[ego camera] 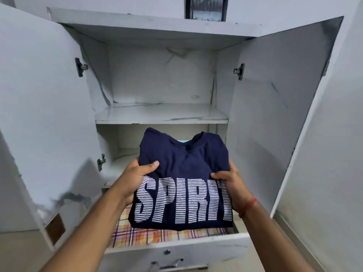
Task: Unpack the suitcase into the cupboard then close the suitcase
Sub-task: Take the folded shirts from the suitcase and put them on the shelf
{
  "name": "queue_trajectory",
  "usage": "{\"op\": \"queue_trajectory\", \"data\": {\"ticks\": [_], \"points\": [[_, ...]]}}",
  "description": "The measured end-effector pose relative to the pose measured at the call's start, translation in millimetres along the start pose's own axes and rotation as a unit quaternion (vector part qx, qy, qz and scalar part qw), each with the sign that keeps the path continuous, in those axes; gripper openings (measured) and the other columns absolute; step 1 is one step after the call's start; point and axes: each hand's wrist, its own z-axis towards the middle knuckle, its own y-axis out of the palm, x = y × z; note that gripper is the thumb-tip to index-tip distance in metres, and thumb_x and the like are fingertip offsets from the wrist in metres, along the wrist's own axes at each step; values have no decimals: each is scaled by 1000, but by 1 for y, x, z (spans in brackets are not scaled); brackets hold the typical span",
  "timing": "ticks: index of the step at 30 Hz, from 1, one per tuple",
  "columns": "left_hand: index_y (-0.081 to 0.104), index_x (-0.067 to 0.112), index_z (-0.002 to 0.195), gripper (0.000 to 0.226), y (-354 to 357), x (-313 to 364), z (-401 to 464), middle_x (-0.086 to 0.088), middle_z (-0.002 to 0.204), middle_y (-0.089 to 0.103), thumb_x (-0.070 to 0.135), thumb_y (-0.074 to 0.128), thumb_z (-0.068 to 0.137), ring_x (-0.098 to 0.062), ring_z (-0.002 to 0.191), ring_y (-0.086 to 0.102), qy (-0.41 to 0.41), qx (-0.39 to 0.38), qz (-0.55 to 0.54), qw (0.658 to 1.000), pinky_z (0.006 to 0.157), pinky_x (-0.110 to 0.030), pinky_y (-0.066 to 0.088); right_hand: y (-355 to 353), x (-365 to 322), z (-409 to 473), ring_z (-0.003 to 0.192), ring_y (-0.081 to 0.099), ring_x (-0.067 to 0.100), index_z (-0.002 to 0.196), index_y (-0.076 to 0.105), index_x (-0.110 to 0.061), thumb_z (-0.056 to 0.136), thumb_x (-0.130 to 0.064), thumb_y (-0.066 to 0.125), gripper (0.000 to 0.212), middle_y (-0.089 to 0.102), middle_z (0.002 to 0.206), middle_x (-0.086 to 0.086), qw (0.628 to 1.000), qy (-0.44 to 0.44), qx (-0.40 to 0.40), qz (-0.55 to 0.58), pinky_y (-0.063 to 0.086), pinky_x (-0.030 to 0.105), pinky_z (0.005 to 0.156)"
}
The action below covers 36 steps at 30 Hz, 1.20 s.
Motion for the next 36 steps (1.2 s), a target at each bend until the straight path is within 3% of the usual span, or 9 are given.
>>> {"op": "queue_trajectory", "data": {"ticks": [4,8,12,16,22,24,27,31,36], "points": [[60,1,117,28,19,5,65,-16,102,73,3,58,90,-29,86,72,11,21,-15,1000,62,-33,58,-16,-17,72,105,63,45,129,53,-12,59,7,62,72,65,118,23,1000,-6,-15,-11,49,59,90],[60,5,119,30,35,21,131,-16,107,72,6,60,89,-32,93,71,35,35,-23,999,74,-39,56,-22,-47,142,97,66,41,122,57,-15,63,7,60,63,69,110,19,998,-28,-29,-38,56,47,76],[59,8,121,31,42,34,186,-15,108,72,10,61,90,-33,96,70,37,32,-25,998,81,-43,54,-24,-65,203,102,67,34,128,55,-17,68,12,57,68,68,116,11,997,-42,-51,-50,56,41,76],[59,6,121,31,41,46,246,-15,108,72,5,59,90,-33,96,69,41,22,7,999,80,-42,56,-23,-73,260,97,68,31,125,58,-17,71,19,52,65,70,112,10,998,-40,-24,-47,56,39,75],[58,3,122,33,42,60,338,-18,109,70,-6,53,90,-31,91,70,29,-18,23,999,70,-36,57,-27,-80,331,99,64,37,122,60,-8,77,11,45,51,68,112,17,999,-26,34,-16,54,43,82],[58,4,121,34,45,63,365,-17,107,70,-7,54,90,-29,88,70,24,-26,16,999,68,-35,57,-30,-83,350,91,64,36,122,59,-4,78,8,42,49,68,108,18,998,-14,52,-12,55,38,74],[57,5,123,36,49,64,408,-16,107,71,-7,54,89,-30,89,70,19,-30,12,999,72,-37,56,-32,-92,381,79,63,28,114,62,0,77,7,42,43,67,96,14,994,-11,84,-68,52,31,63],[60,1,118,25,55,61,448,-17,105,70,2,53,94,-28,85,70,-26,-49,-16,998,73,-36,56,-34,-107,424,68,61,23,83,66,-7,77,11,50,25,66,83,12,967,-23,136,-212,48,23,55],[63,-1,102,16,62,58,494,-15,94,71,-2,50,93,-25,77,69,-48,-60,22,997,68,-33,57,-43,-107,478,65,57,18,81,67,-2,84,5,52,17,60,69,6,921,-42,179,-343,43,16,46]]}}
